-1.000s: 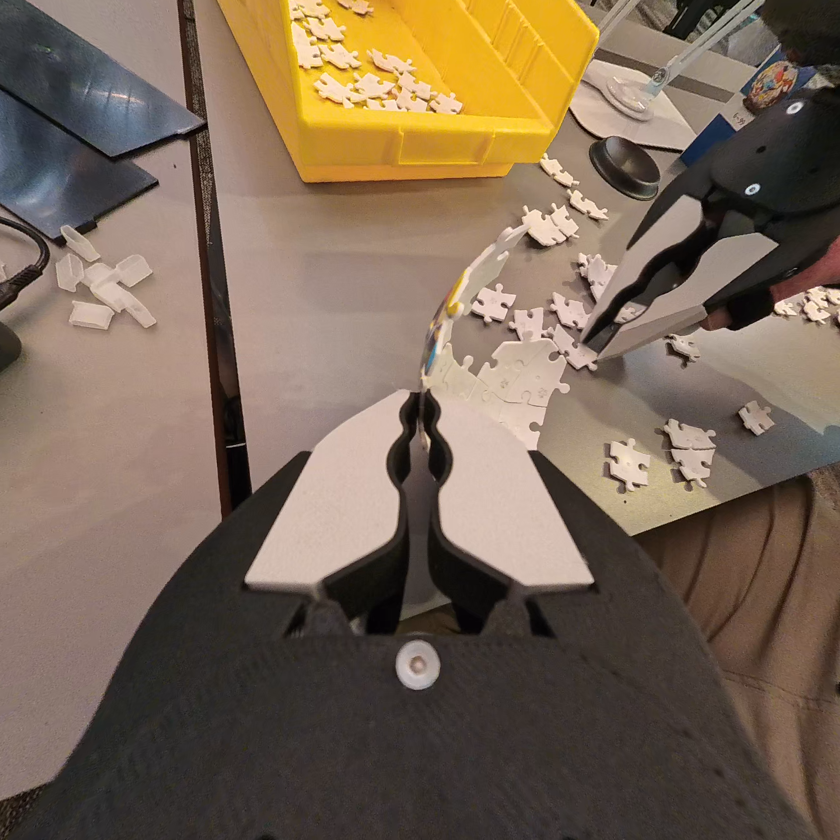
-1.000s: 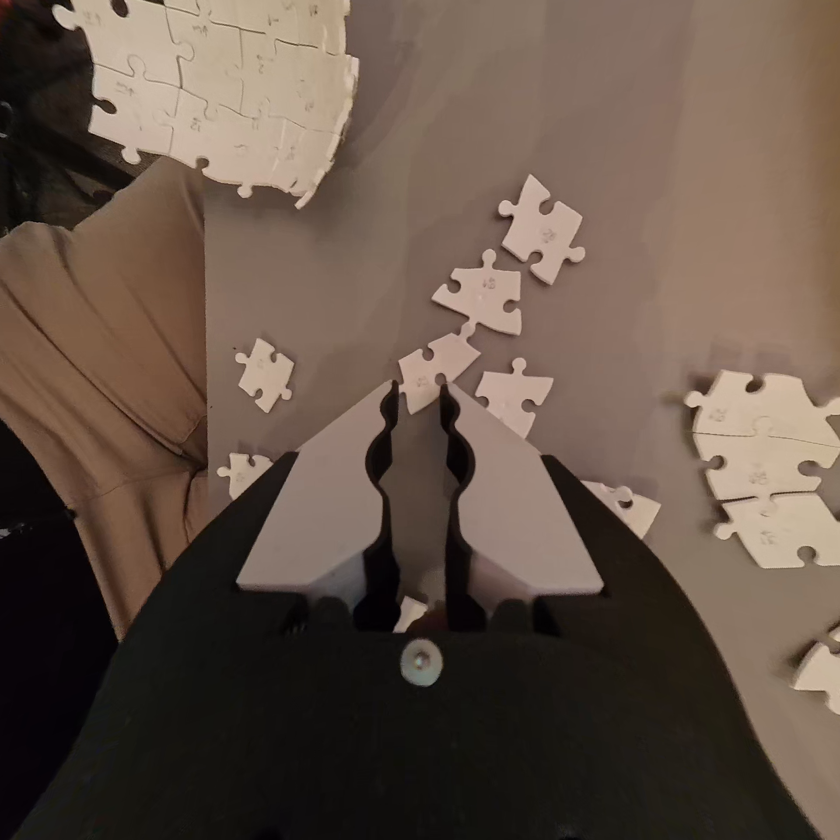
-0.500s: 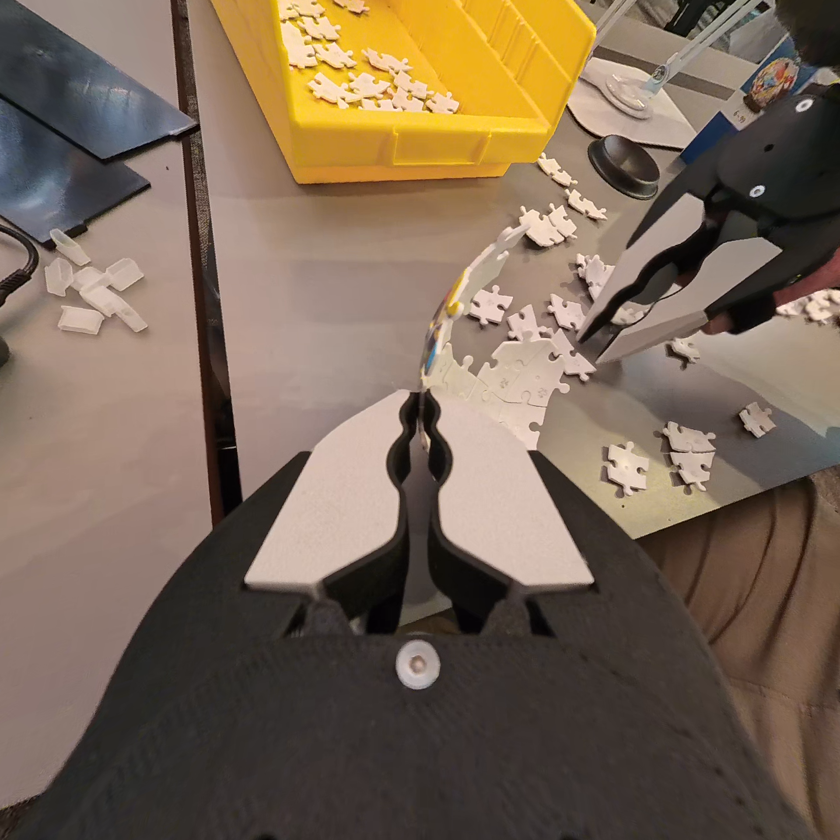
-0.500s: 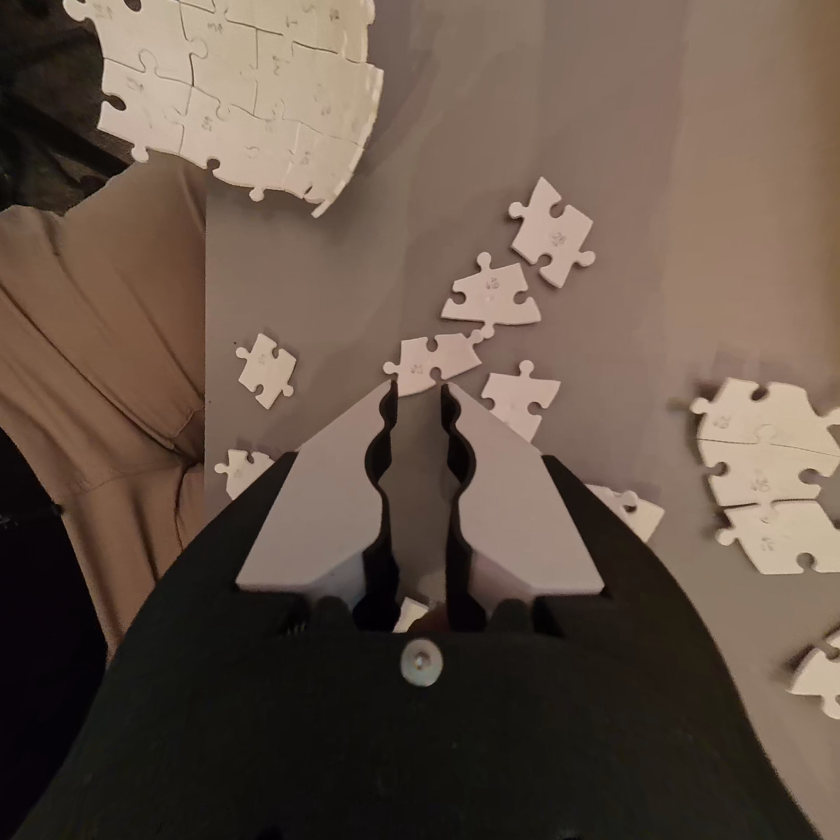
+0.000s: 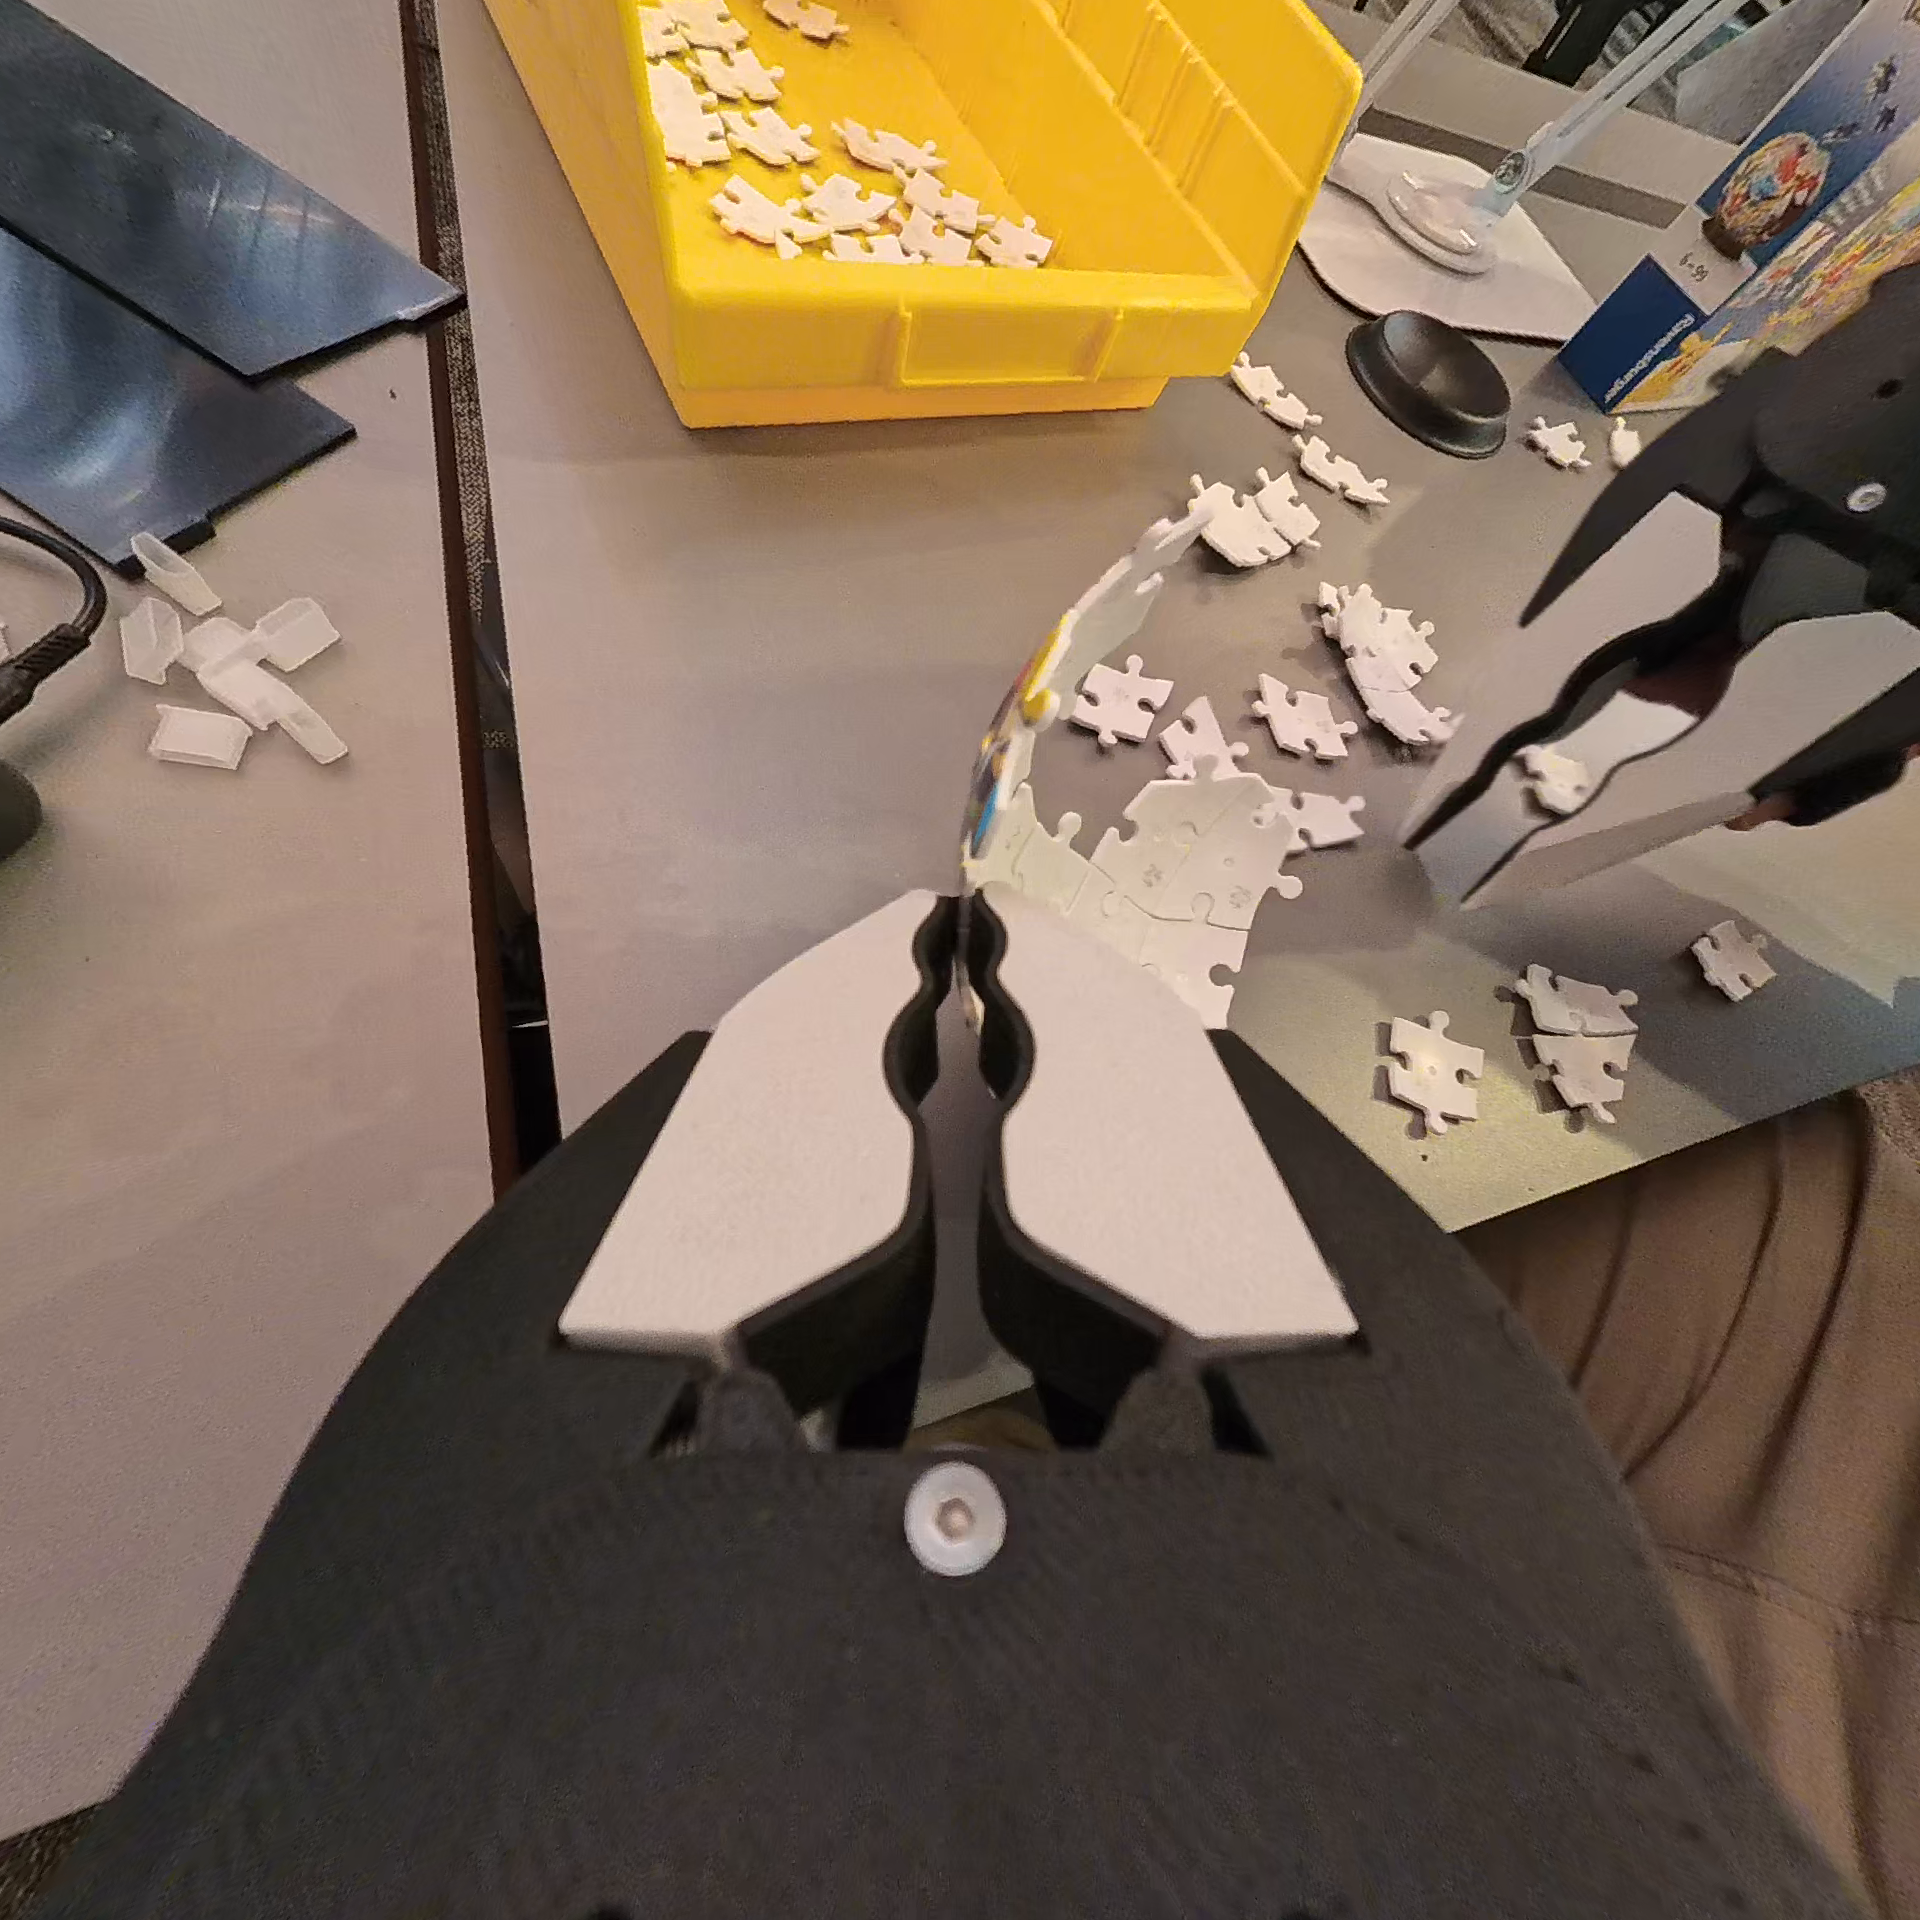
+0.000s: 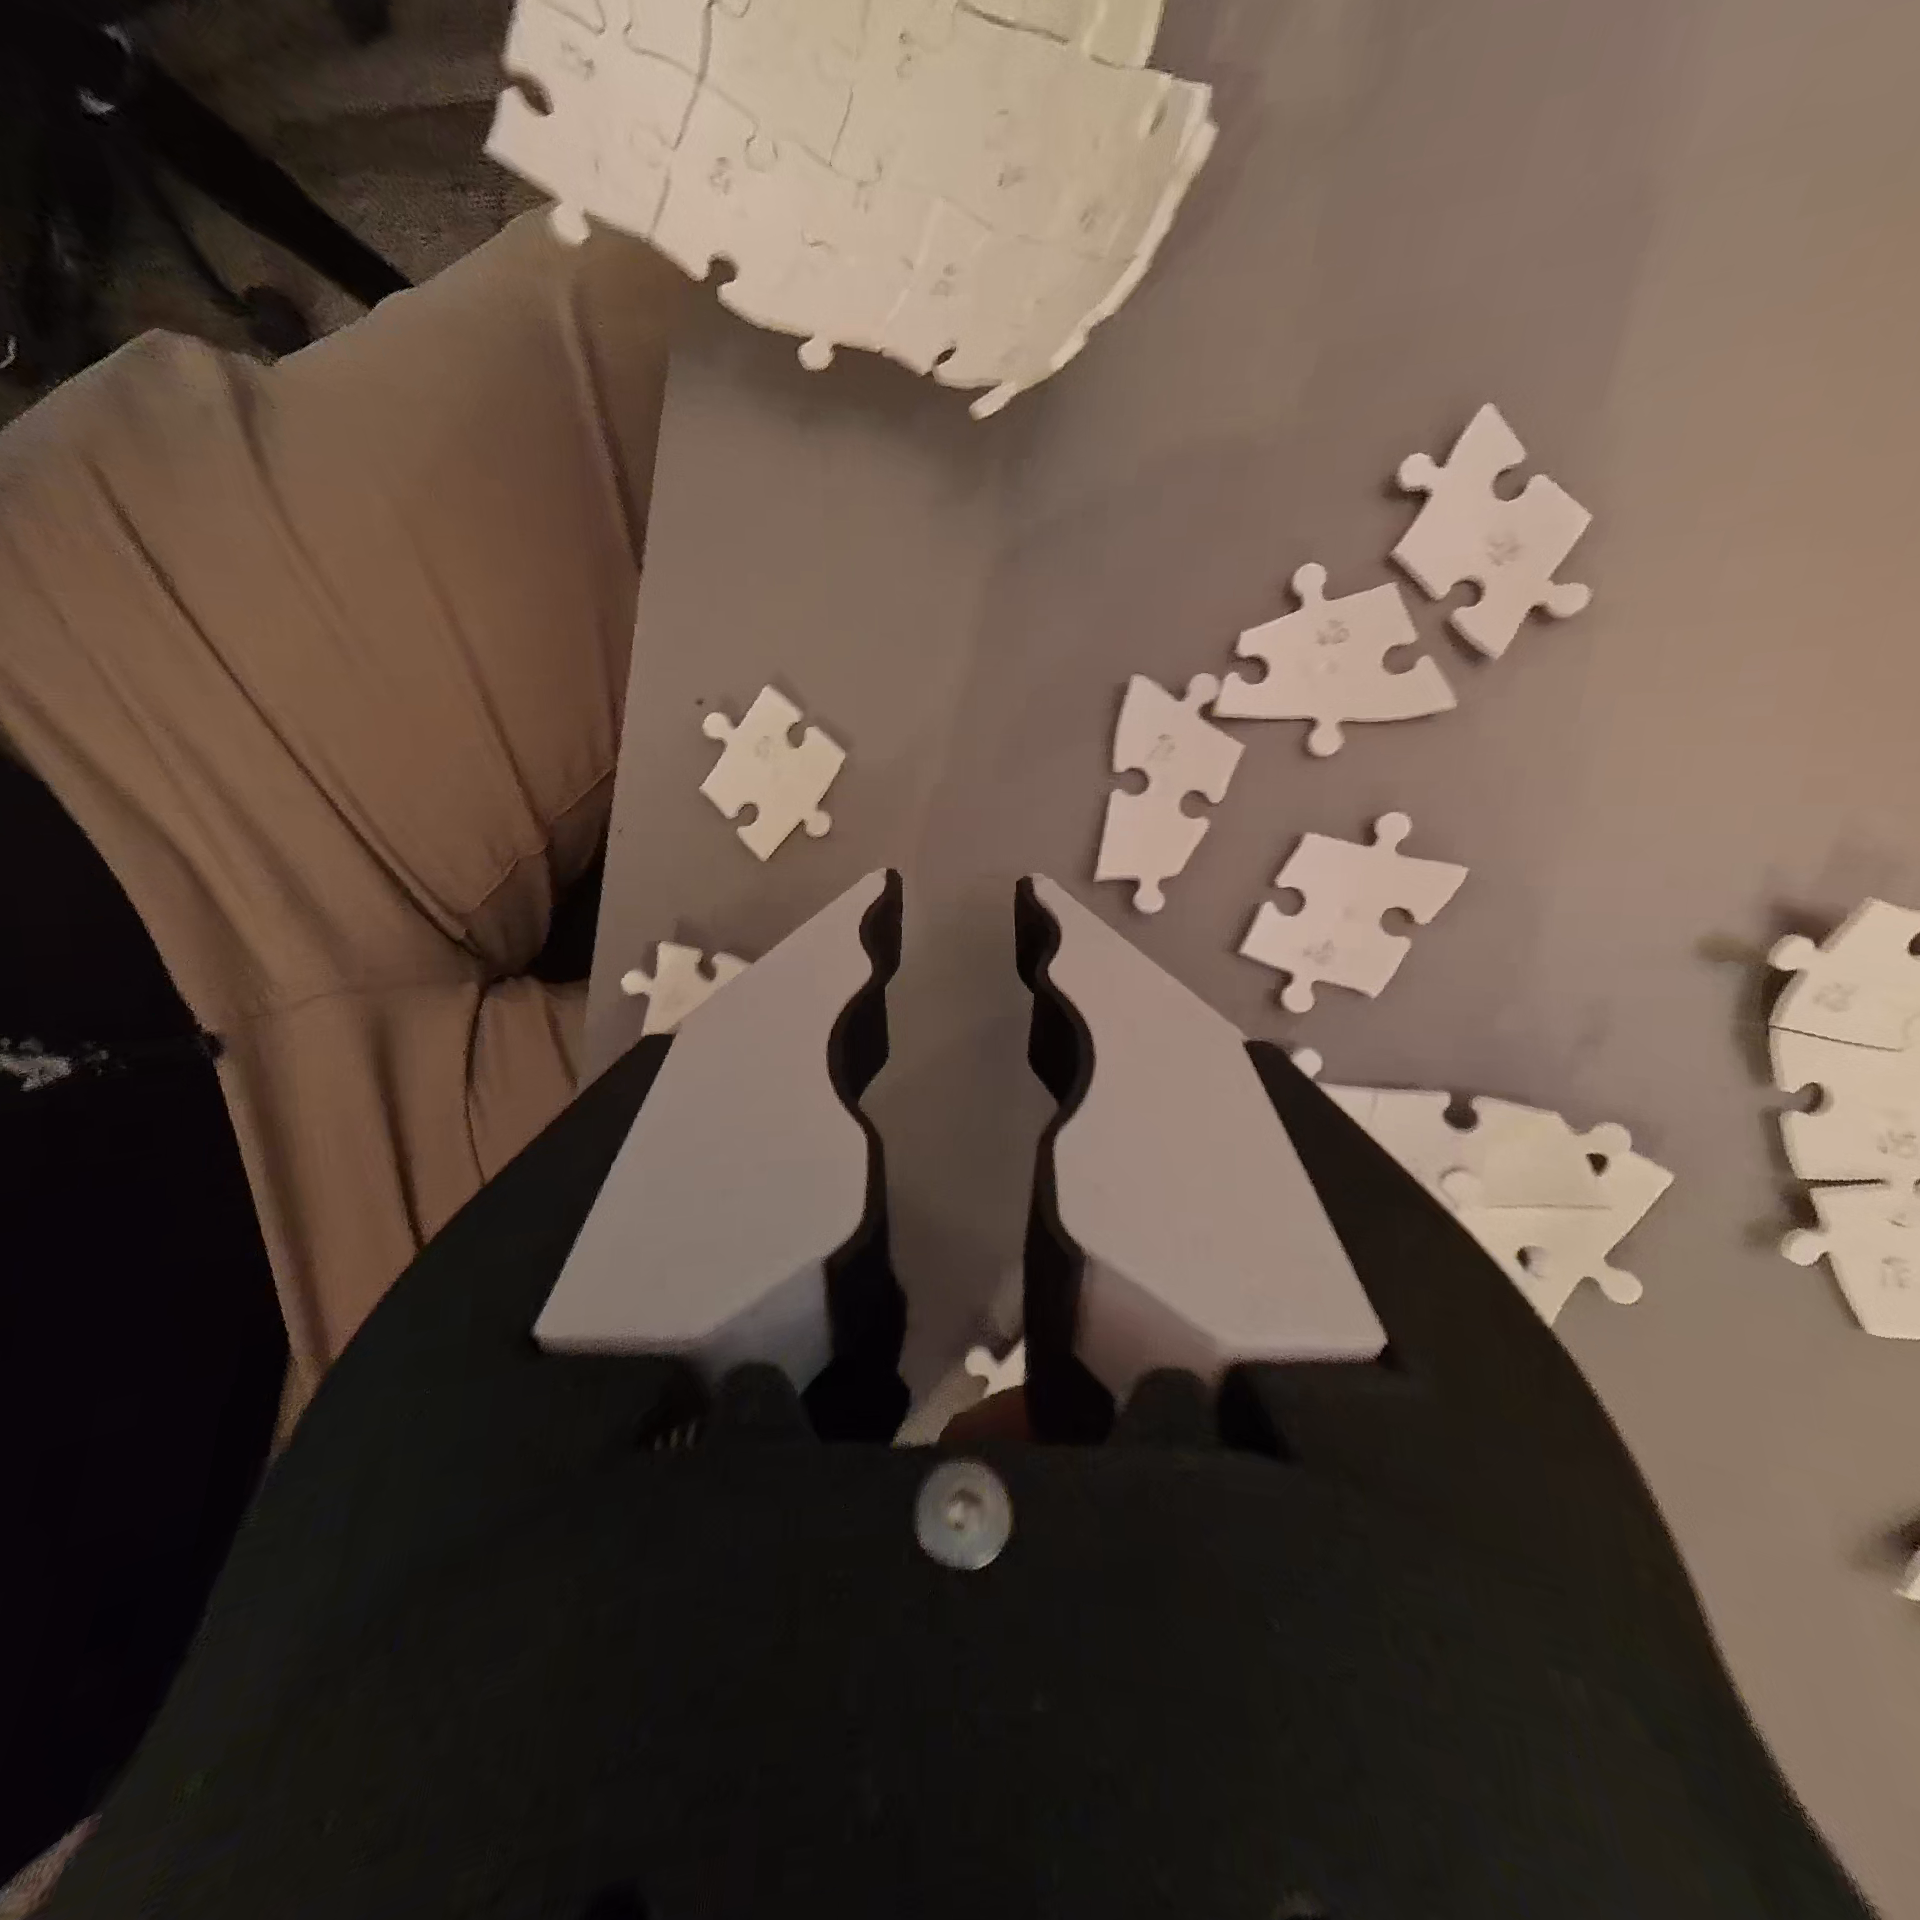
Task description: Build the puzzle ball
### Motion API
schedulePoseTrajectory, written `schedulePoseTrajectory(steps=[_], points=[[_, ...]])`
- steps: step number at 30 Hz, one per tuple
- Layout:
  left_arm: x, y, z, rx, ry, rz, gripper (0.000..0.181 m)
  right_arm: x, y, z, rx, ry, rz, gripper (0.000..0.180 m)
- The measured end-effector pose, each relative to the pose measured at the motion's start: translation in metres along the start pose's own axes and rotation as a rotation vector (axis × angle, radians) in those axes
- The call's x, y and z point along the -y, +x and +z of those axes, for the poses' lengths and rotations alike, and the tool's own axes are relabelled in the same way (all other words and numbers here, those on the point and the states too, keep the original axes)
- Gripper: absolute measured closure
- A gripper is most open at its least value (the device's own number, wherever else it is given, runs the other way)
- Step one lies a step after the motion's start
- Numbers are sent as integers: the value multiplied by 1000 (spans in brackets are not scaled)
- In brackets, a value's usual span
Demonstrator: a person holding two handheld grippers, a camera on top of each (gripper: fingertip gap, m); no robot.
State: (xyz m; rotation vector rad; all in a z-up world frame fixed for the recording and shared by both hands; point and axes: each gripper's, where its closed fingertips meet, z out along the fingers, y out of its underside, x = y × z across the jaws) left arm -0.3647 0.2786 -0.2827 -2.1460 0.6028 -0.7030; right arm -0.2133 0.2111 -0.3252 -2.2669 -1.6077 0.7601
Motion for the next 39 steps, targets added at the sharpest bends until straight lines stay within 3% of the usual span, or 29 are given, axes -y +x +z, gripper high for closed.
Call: schedulePoseTrajectory(steps=[6, 15, 27, 33, 39], points=[[-1, 2, 1, -3, -6, 1, 179, -3, -22, -4, 32, 26, -44, 152], [-1, 5, 4, 0, -12, 7, 178, 5, -33, 30, -31, -24, -170, 143], [-1, 5, 4, -3, -8, -4, 179, 8, -27, 33, -77, -2, -167, 177], [-2, 4, 3, -7, -3, -15, 179, 6, -27, 31, -65, -9, -131, 178], [-3, 5, 4, -17, -6, -22, 178, 6, -27, 29, -64, -11, -134, 164]])
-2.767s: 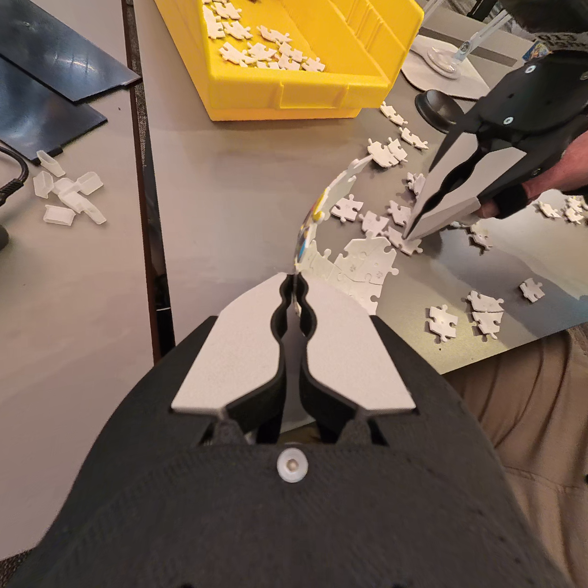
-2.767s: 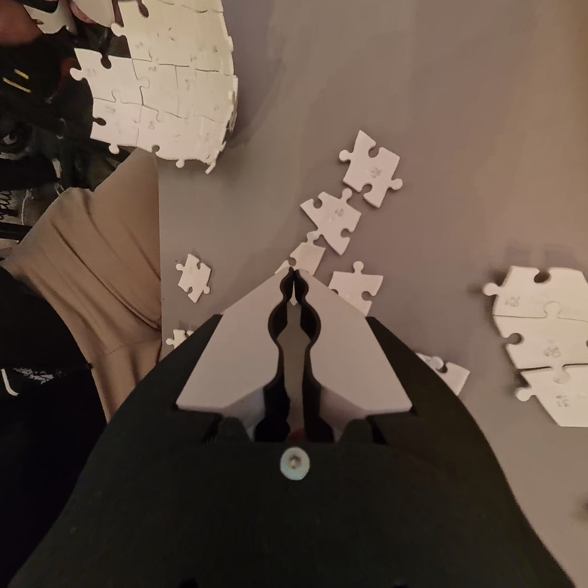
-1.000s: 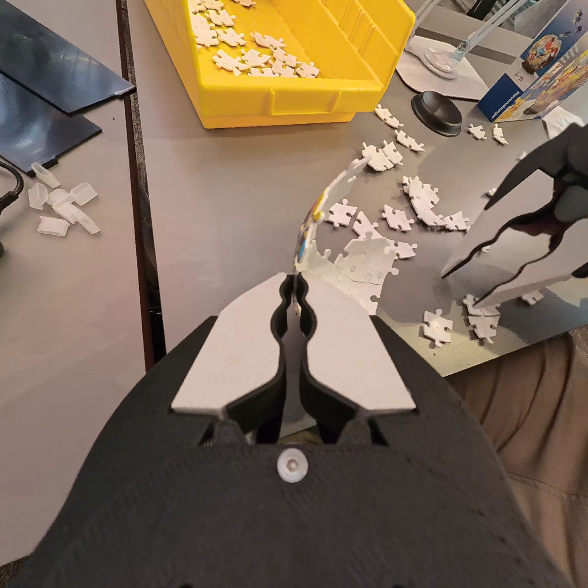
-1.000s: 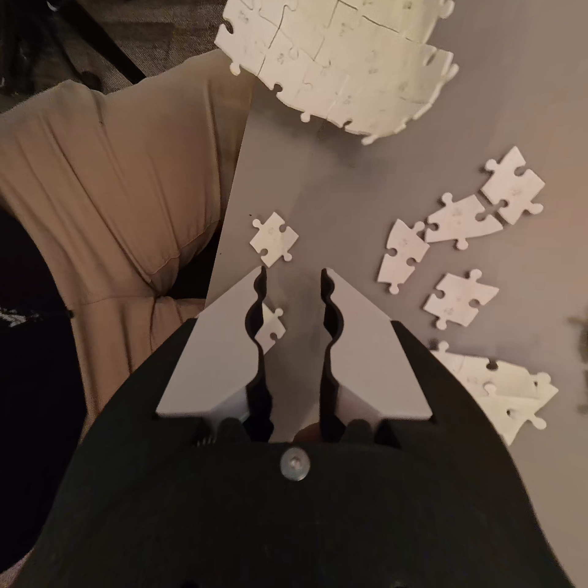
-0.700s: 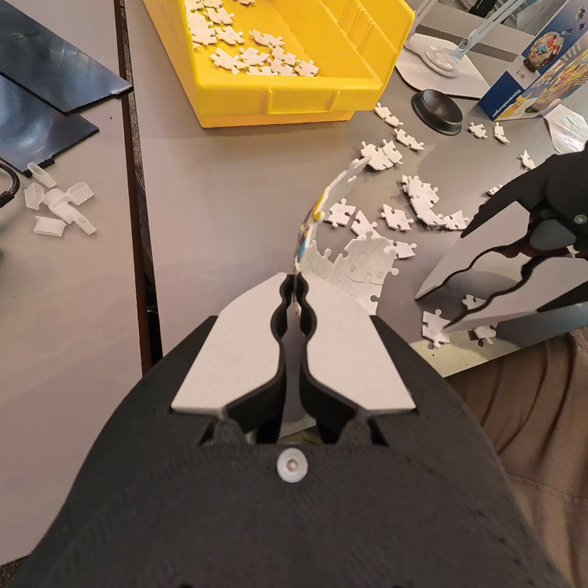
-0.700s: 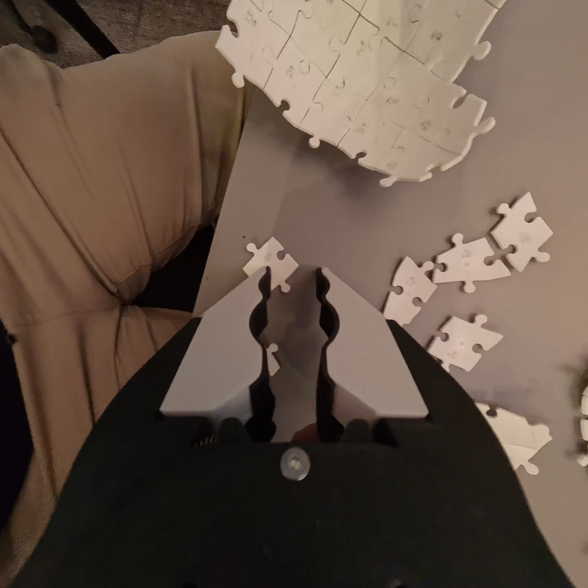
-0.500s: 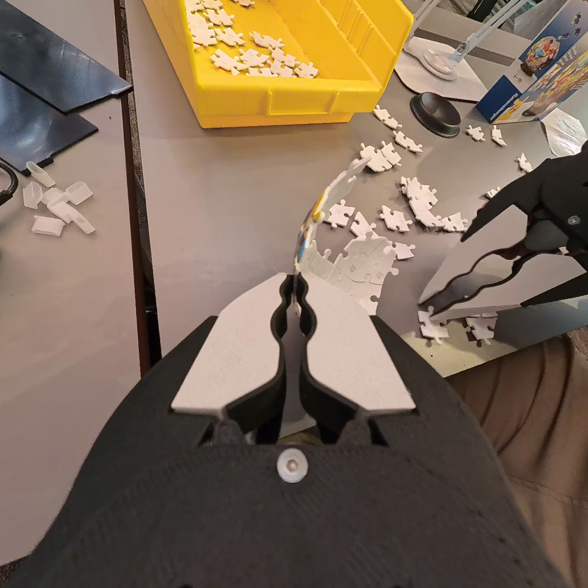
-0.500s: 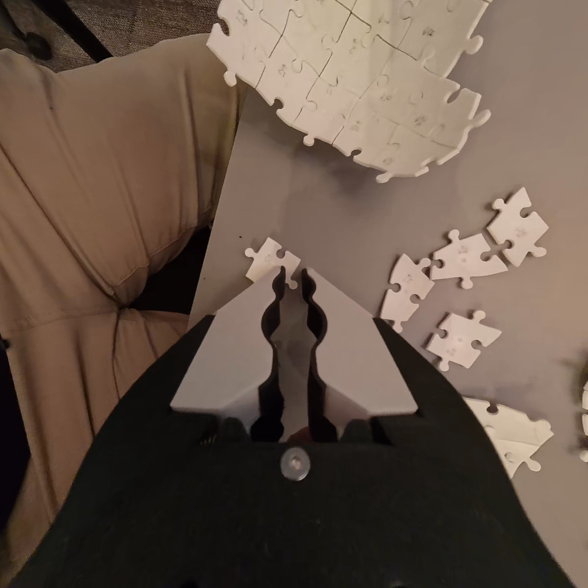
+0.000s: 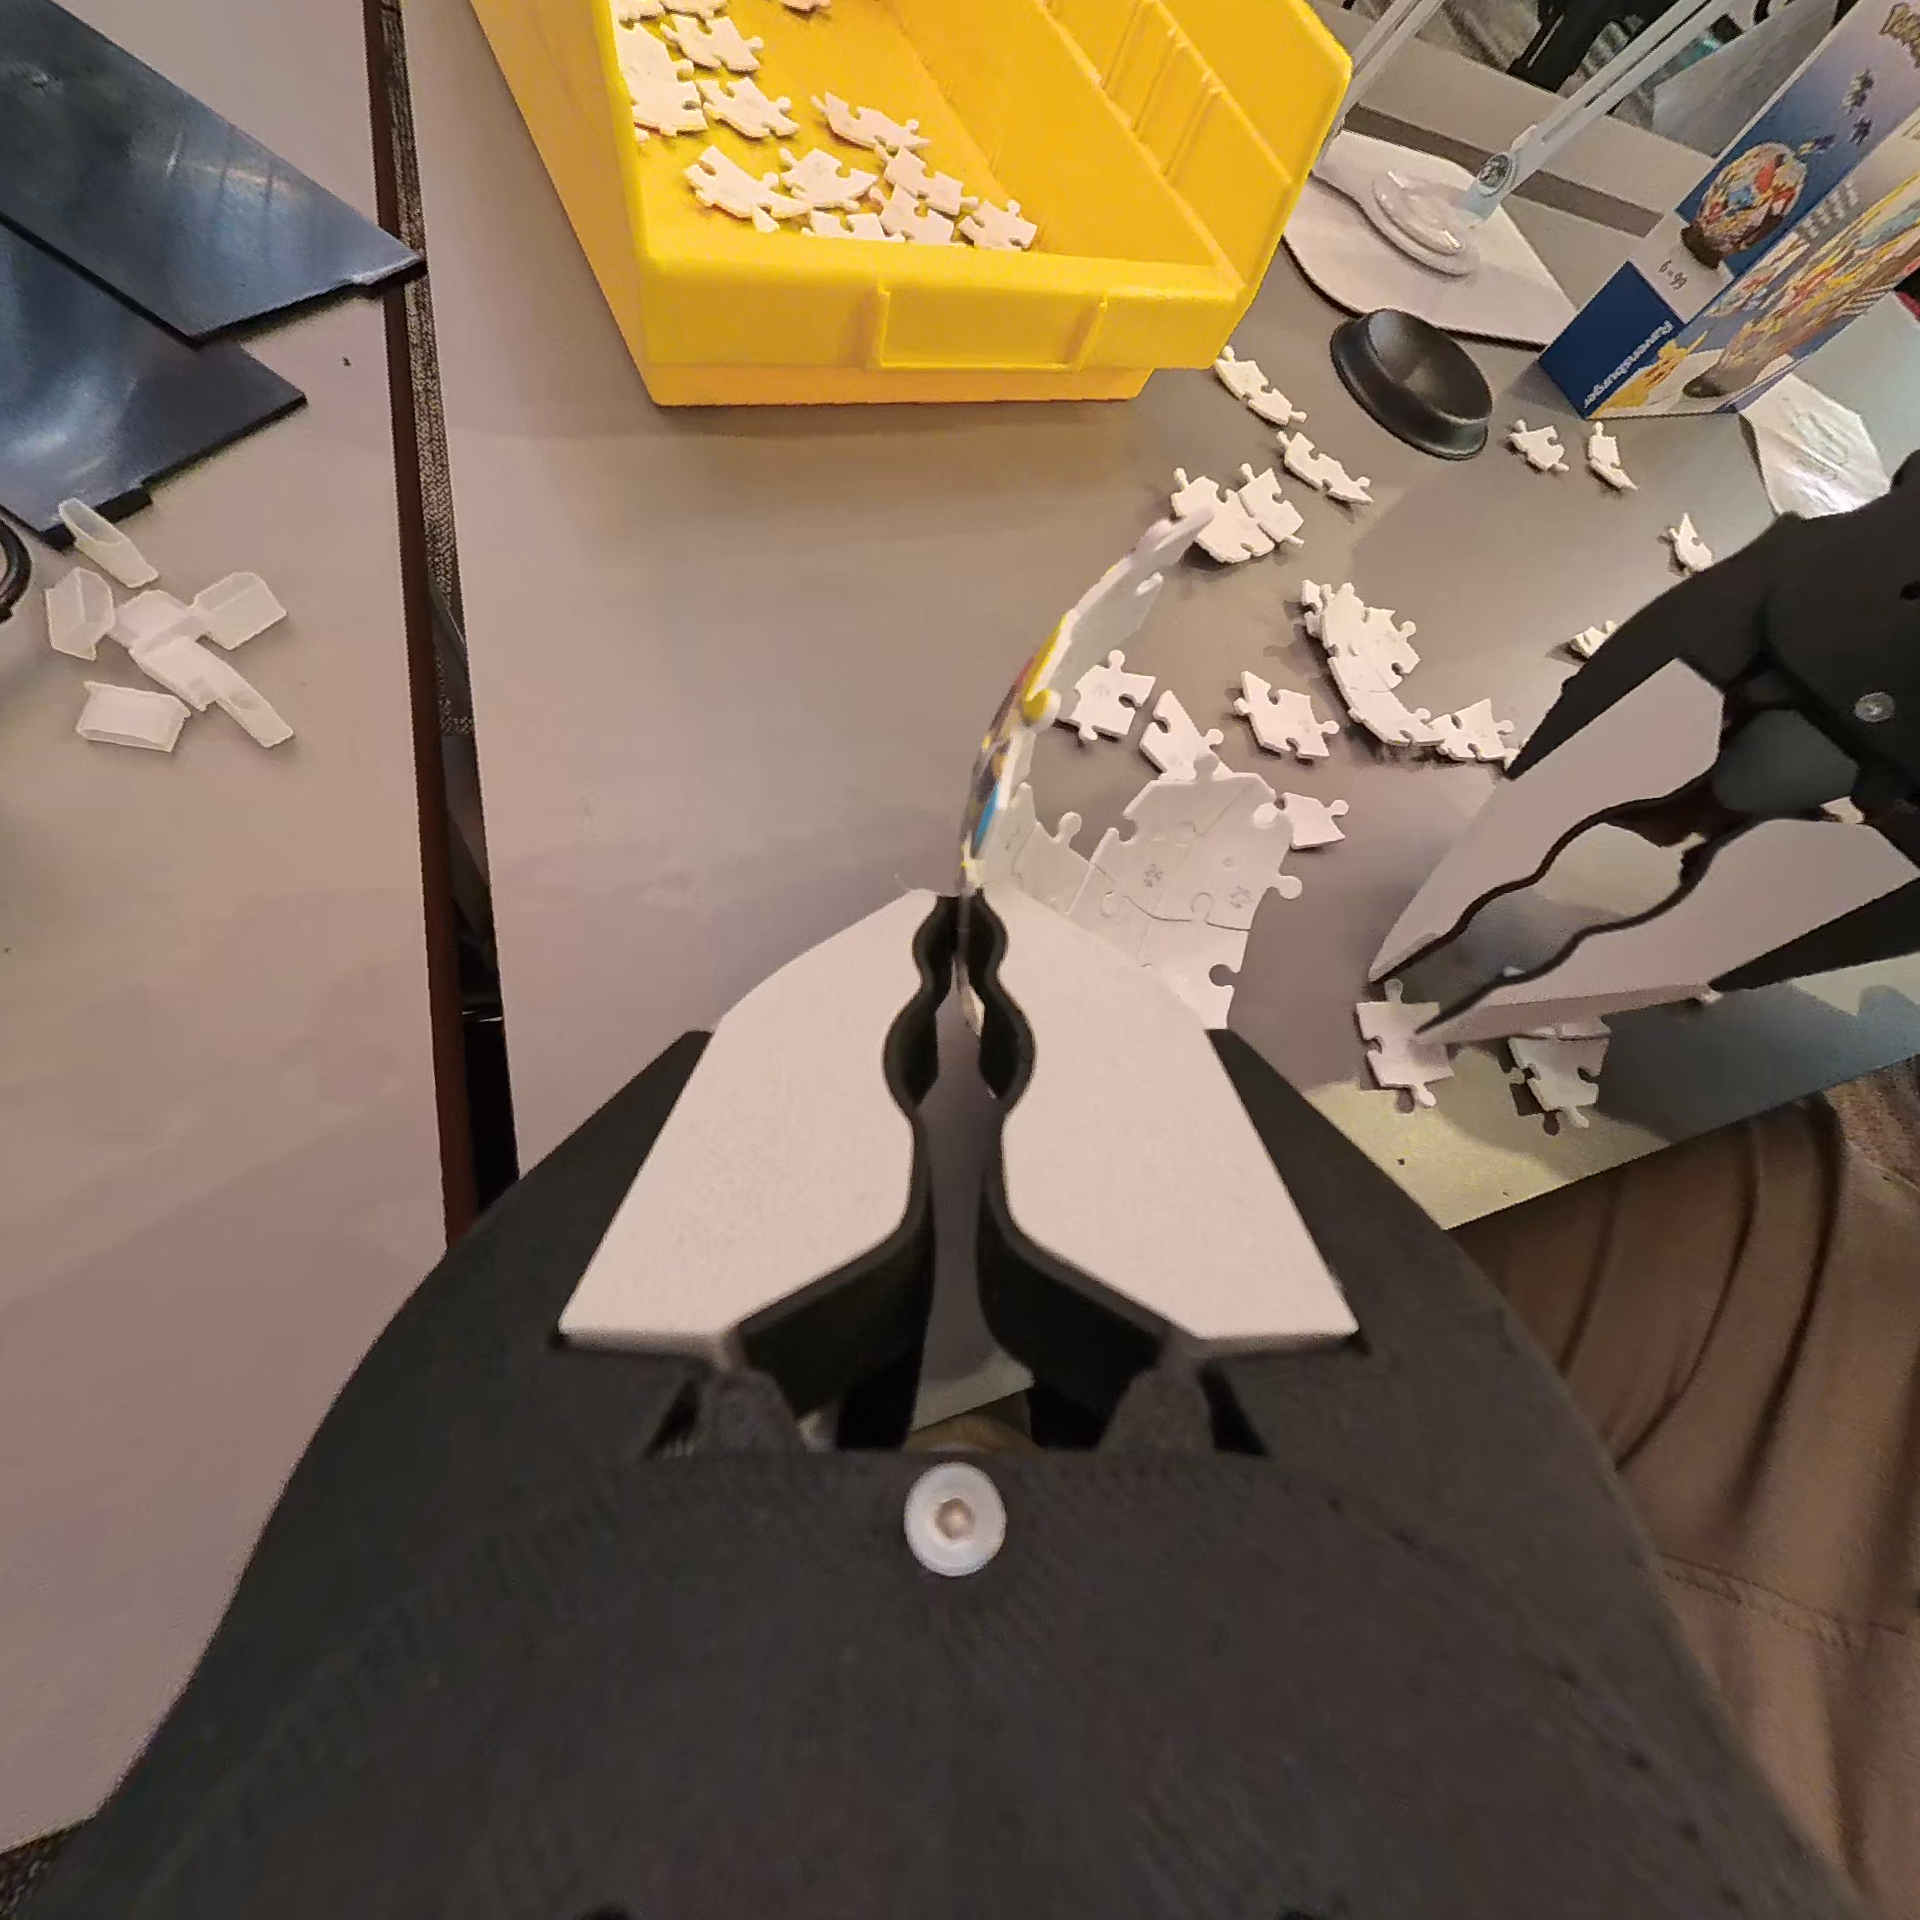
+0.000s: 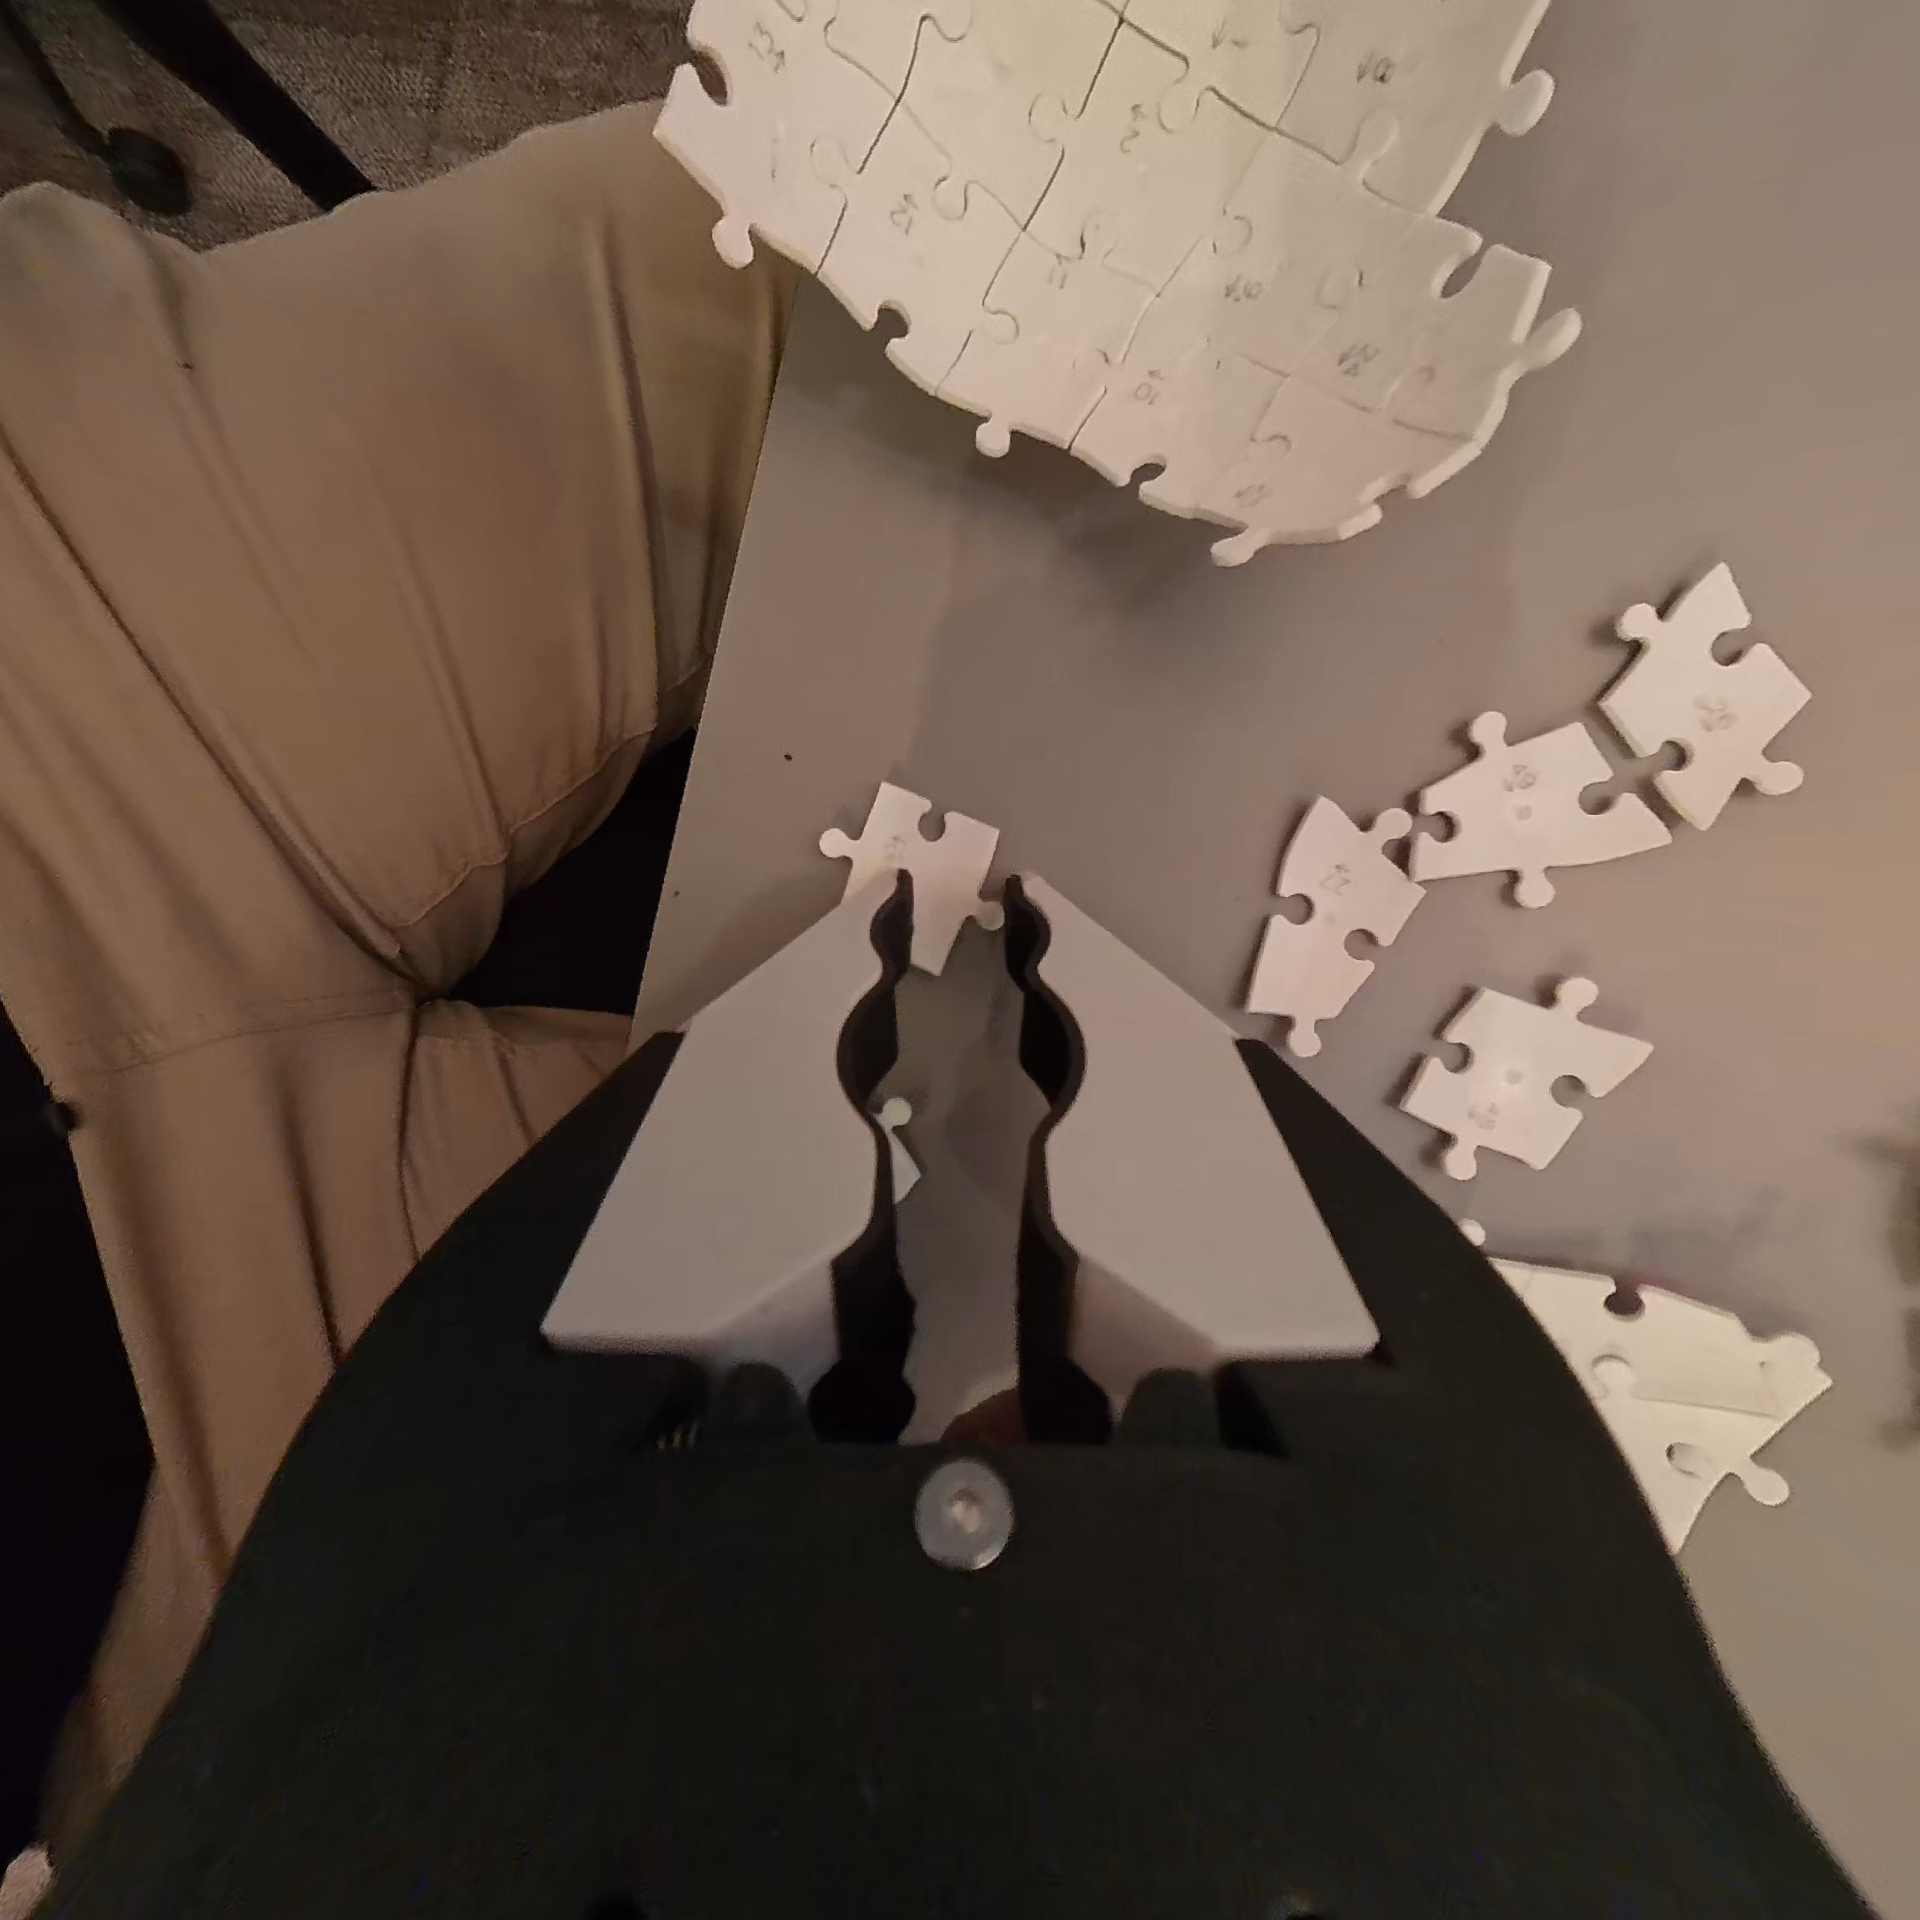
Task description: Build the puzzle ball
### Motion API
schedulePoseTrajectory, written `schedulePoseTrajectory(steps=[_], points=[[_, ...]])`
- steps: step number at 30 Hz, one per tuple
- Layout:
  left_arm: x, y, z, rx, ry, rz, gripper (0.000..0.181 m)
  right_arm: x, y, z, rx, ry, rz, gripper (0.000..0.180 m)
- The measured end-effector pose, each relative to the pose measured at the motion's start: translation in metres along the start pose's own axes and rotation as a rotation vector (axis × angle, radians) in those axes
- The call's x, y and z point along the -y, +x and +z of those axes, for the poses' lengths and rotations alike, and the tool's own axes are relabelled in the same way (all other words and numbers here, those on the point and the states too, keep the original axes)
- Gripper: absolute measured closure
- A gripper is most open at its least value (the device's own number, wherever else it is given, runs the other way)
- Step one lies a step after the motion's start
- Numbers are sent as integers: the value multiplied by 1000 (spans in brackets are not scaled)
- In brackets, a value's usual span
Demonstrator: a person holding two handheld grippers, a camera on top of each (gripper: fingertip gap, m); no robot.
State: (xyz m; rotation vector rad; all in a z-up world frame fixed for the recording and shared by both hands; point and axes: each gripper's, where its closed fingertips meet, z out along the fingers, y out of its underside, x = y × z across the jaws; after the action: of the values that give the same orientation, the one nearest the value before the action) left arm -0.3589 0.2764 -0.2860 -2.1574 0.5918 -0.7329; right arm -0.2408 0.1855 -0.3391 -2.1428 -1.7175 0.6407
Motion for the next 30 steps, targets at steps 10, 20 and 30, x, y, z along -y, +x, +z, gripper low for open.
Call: schedulePoseTrajectory(steps=[10, 20, 30], points=[[-4, 3, 5, -22, -12, -13, 179, -1, 0, 2, -13, -10, -11, 169], [-8, 8, 14, -47, -26, -22, 178, 0, 1, 2, -15, -9, 6, 176], [-13, 10, 24, -73, -39, -49, 178, -2, 1, 1, -7, -8, 19, 177]])
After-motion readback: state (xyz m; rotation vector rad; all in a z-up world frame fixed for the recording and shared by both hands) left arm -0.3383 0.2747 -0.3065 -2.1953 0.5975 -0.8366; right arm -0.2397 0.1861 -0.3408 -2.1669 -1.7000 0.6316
